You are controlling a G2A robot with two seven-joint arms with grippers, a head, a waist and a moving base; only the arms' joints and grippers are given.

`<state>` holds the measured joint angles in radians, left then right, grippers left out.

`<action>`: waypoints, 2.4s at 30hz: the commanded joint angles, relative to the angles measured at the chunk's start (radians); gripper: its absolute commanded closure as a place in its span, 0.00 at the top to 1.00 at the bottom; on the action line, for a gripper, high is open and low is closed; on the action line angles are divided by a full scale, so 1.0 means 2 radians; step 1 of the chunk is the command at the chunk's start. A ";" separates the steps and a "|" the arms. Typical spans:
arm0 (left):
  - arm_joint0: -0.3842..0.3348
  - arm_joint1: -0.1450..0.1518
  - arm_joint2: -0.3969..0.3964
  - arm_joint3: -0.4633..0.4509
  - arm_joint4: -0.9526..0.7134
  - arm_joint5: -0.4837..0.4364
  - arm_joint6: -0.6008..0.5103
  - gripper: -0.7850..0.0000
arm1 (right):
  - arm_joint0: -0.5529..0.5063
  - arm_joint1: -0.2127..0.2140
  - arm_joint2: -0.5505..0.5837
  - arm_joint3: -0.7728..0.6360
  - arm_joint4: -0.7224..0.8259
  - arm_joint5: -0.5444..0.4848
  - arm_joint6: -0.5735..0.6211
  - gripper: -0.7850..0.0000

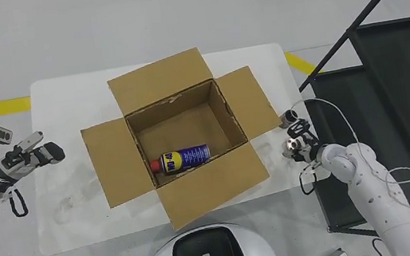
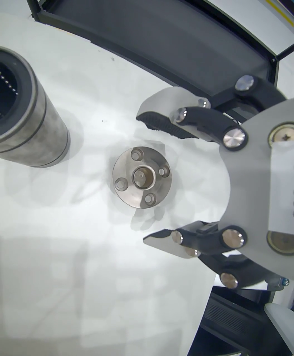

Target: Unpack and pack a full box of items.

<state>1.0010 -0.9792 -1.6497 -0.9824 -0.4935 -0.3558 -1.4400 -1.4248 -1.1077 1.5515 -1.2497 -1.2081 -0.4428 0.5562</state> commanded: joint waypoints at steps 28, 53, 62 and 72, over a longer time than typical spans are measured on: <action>0.000 0.000 0.000 0.000 0.000 0.000 0.000 1.00 | -0.056 0.011 0.015 -0.094 0.024 -0.024 0.014 0.00; 0.000 0.000 0.000 0.000 0.000 0.000 0.000 1.00 | -0.026 0.012 -0.016 -0.037 0.014 -0.009 0.005 0.96; 0.000 0.000 0.000 0.000 0.000 0.000 0.000 1.00 | -0.016 0.013 -0.022 -0.028 0.015 -0.004 0.003 0.70; 0.000 0.000 0.000 0.000 0.000 0.000 0.000 1.00 | -0.010 0.014 -0.029 -0.021 0.016 -0.002 0.008 0.00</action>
<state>1.0010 -0.9792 -1.6497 -0.9824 -0.4935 -0.3558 -1.4400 -1.4445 -1.0803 1.4930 -1.2882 -1.1766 -0.4450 0.5735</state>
